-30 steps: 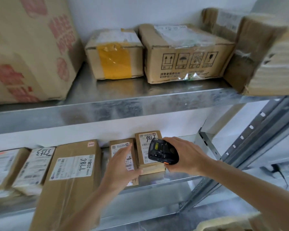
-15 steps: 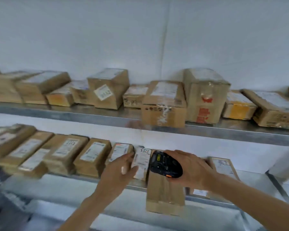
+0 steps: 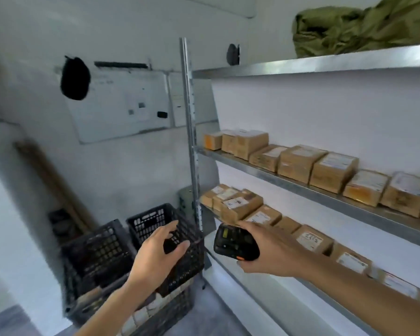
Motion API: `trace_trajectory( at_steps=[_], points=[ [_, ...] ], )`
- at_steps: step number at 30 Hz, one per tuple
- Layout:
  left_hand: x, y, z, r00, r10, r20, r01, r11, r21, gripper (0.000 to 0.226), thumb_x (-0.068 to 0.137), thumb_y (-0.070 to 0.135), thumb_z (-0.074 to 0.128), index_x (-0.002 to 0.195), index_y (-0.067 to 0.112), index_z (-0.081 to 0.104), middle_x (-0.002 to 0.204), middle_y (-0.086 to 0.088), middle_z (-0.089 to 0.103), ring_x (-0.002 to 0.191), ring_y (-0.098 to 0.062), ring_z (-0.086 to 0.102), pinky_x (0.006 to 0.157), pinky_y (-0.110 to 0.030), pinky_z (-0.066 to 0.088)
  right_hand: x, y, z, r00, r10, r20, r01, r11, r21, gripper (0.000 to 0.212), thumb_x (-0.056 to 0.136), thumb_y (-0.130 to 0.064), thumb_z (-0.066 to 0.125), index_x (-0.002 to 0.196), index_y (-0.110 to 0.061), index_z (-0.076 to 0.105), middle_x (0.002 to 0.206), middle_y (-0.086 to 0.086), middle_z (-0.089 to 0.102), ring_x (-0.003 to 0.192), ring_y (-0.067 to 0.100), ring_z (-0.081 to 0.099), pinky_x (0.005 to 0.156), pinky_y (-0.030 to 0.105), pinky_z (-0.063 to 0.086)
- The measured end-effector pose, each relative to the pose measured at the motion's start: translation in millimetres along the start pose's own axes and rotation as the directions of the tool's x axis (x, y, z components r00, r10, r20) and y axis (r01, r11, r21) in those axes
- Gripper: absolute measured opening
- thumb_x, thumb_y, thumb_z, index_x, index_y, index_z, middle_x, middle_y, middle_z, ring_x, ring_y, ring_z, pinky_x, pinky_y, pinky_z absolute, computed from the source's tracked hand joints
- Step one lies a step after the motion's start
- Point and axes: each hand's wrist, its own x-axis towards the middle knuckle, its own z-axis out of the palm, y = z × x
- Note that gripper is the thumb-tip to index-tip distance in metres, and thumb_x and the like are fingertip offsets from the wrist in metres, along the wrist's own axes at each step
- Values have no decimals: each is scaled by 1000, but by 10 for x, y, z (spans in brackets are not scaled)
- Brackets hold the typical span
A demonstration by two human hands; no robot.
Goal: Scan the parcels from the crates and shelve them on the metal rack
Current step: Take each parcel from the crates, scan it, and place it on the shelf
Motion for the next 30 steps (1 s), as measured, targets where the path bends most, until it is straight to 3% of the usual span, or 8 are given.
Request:
trace_trajectory(
  at_steps=[4, 8, 10, 13, 18, 22, 30],
  points=[
    [121, -536, -689, 987, -69, -145, 78, 995, 54, 63, 90, 56, 65, 147, 35, 48, 146, 17, 50, 131, -6, 51, 106, -29, 46, 870, -627, 106, 990, -132, 44, 134, 989, -55, 47, 74, -62, 68, 113, -42, 50, 95, -16, 59, 86, 7, 57, 68, 28, 49],
    [406, -1056, -1081, 961, -153, -229, 175, 982, 75, 58, 92, 52, 66, 145, 34, 50, 147, 15, 51, 123, -8, 55, 104, -30, 46, 1699, -969, 297, 974, -220, 52, 225, 967, -117, 72, 75, -72, 62, 138, -45, 41, 114, -25, 56, 100, 6, 58, 79, 30, 54],
    [616, -1354, -1192, 943, -197, -268, 226, 970, 84, 57, 93, 51, 65, 145, 34, 50, 145, 15, 53, 127, -10, 55, 105, -33, 47, 2138, -1039, 408, 964, -255, 76, 263, 956, -128, 82, 79, -70, 64, 150, -39, 36, 130, -21, 56, 110, 8, 58, 83, 27, 50],
    [914, -1820, -1289, 909, -271, -317, 308, 949, 72, 58, 94, 52, 64, 147, 33, 49, 145, 13, 54, 131, -12, 53, 108, -37, 47, 2801, -1062, 634, 952, -293, 90, 302, 946, -118, 87, 79, -72, 65, 153, -36, 35, 139, -18, 55, 115, 10, 59, 88, 30, 52],
    [1264, -2567, -1301, 852, -400, -337, 441, 896, 51, 62, 94, 50, 66, 149, 29, 47, 147, 8, 54, 132, -15, 53, 109, -39, 48, 3753, -1133, 1119, 935, -316, 162, 332, 940, -82, 83, 79, -72, 65, 149, -35, 39, 137, -17, 57, 118, 12, 59, 90, 35, 54],
    [1410, -3088, -1222, 805, -491, -334, 526, 851, 17, 61, 95, 45, 66, 149, 25, 48, 148, 5, 54, 130, -16, 55, 108, -38, 48, 4358, -1206, 1575, 913, -320, 253, 347, 936, -67, 78, 77, -75, 63, 141, -35, 44, 126, -15, 61, 106, 15, 62, 82, 36, 55],
    [1544, -4280, -1041, 706, -627, -329, 652, 757, -44, 57, 94, 41, 69, 146, 23, 52, 141, 4, 59, 123, -14, 58, 104, -37, 50, 5338, -1407, 2658, 851, -348, 393, 395, 918, -41, 78, 78, -68, 69, 142, -30, 45, 124, -12, 62, 102, 15, 62, 80, 35, 55]
  ],
)
